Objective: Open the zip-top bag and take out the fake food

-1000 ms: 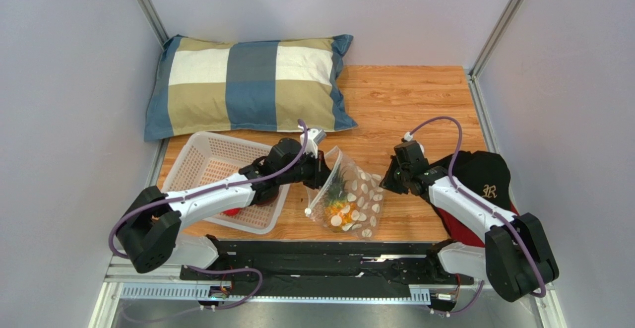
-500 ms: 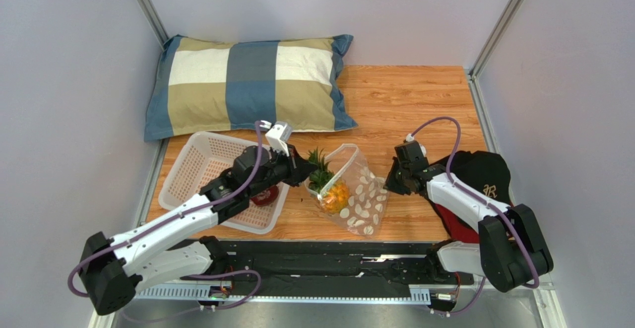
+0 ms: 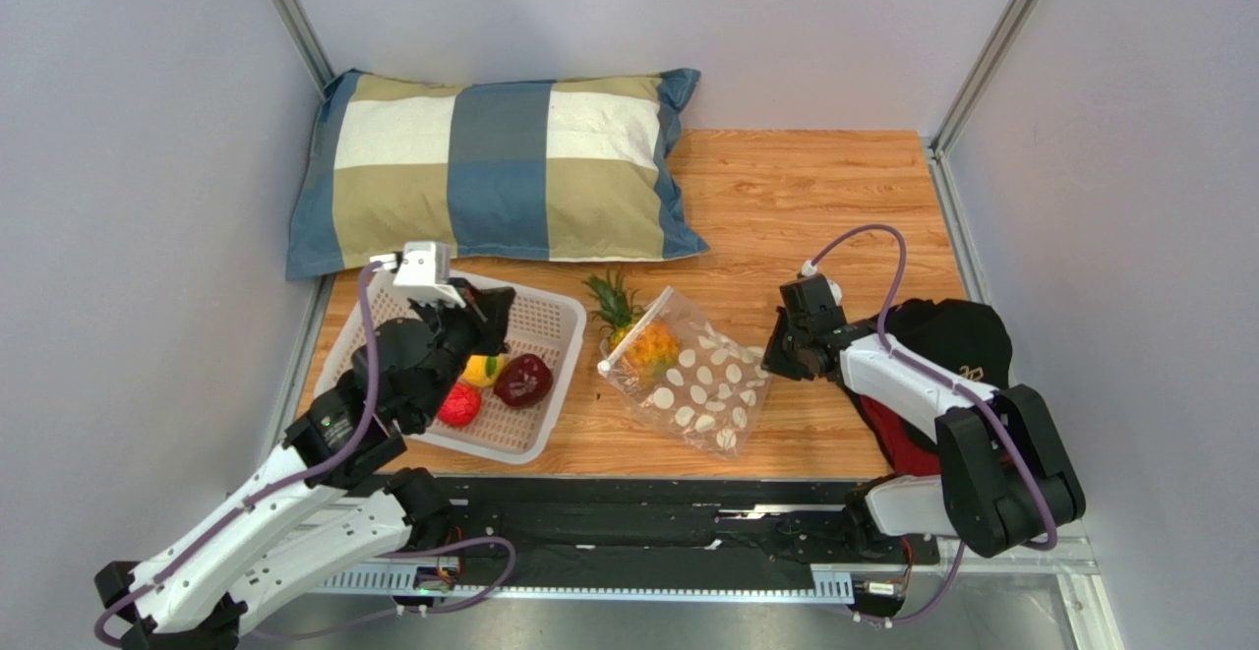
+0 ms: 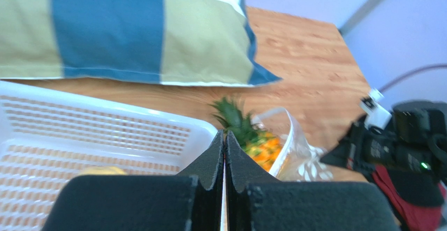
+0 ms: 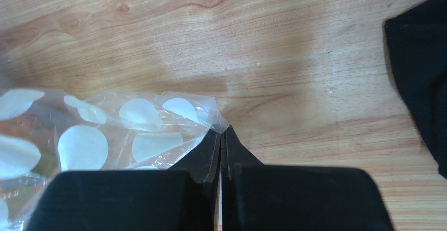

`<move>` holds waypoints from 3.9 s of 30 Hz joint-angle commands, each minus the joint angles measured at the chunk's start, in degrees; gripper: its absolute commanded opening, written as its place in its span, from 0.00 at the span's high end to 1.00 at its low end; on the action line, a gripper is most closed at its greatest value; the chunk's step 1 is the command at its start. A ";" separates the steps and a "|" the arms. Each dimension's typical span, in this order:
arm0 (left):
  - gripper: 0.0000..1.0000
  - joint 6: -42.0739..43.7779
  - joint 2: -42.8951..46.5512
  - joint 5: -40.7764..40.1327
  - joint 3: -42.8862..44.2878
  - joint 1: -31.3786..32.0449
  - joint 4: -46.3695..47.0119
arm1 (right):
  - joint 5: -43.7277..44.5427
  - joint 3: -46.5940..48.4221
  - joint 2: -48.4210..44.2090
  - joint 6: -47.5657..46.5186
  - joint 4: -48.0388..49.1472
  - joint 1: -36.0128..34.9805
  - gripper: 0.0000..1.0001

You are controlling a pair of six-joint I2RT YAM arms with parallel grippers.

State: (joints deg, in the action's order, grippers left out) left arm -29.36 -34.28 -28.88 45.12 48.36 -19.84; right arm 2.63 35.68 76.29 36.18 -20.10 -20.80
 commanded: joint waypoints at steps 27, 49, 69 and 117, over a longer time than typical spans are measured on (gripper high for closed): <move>0.74 1.23 -37.80 23.10 7.70 -1.34 13.07 | -1.84 12.92 -18.02 -6.65 -15.41 -3.90 0.23; 1.00 -0.69 -58.36 28.97 18.25 -6.80 5.86 | 3.95 13.36 -16.26 -4.19 -14.44 -17.52 0.20; 0.21 -6.67 -47.11 25.11 9.90 -0.28 6.74 | -1.31 12.49 -10.55 -6.92 -9.88 -10.32 0.17; 1.00 -19.51 -48.70 20.80 8.32 -0.99 13.33 | -2.72 1.67 -11.87 -3.23 -3.55 -10.32 0.17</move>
State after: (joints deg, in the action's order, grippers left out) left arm -54.98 -90.78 -5.04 54.30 46.39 -9.30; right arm -1.85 37.85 66.11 31.94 -25.50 -31.22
